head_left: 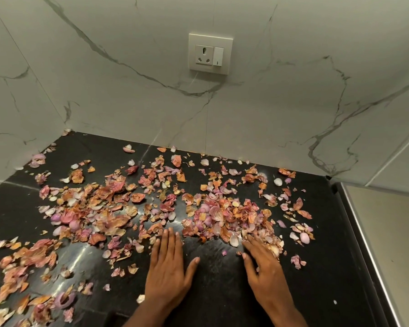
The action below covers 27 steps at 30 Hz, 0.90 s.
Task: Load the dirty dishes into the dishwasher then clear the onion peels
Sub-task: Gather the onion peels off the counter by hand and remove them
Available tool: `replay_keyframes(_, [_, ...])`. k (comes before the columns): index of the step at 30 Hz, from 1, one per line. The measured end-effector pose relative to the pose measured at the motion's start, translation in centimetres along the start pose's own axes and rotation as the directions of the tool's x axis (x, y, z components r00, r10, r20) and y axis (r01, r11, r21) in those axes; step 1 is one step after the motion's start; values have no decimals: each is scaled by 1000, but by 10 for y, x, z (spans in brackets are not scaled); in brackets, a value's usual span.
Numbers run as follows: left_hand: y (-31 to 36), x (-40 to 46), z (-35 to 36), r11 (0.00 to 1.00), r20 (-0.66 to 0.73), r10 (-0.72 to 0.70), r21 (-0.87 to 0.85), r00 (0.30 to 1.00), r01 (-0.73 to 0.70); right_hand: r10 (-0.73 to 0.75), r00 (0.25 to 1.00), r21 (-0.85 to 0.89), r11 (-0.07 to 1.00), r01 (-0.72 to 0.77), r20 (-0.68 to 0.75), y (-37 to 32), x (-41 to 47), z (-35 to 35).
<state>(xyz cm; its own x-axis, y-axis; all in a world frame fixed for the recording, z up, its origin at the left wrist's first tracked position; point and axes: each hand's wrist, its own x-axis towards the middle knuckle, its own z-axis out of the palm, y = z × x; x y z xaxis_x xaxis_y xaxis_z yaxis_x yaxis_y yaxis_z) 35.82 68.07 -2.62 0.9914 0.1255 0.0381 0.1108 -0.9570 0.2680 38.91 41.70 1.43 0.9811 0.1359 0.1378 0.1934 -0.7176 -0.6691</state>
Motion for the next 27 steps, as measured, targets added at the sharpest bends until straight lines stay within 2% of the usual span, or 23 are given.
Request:
replay_keyframes(3, [27,16,-7,997,164,-72,15,984,70,-58,998,-88,994,59,12,15,-9,16])
replay_keyframes(6, [58,39,-10,998,261,-63,2,963,64,-98,995,-90,991,97,-16,18,-11,22])
replay_keyframes(10, [102,61,-7,978,297,122,-201,947,-63,-53,998,-44,998,51,-46,16,-10,17])
replay_keyframes(13, [129,66,-5,903,305,276,-407,912,-137,-34,998,17,999,35,-50,19,-8,15])
replay_keyframes(15, [134,63,-9,816,264,326,-563,908,-130,-85,994,43,995,89,-68,20,-9,13])
replay_keyframes(17, [130,59,-20,722,167,361,-673,917,-161,-128,987,45,990,132,-94,20,-11,10])
replay_keyframes(20, [108,56,-30,631,-24,384,-723,923,-281,-128,983,73,988,139,-133,19,-11,8])
replay_keyframes(23, [81,59,-25,641,-150,348,-683,926,-351,-132,980,143,978,154,-150,20,-13,9])
replay_keyframes(27, [67,62,-15,662,-130,373,-656,919,-362,-146,974,158,972,174,-175,17,-14,4])
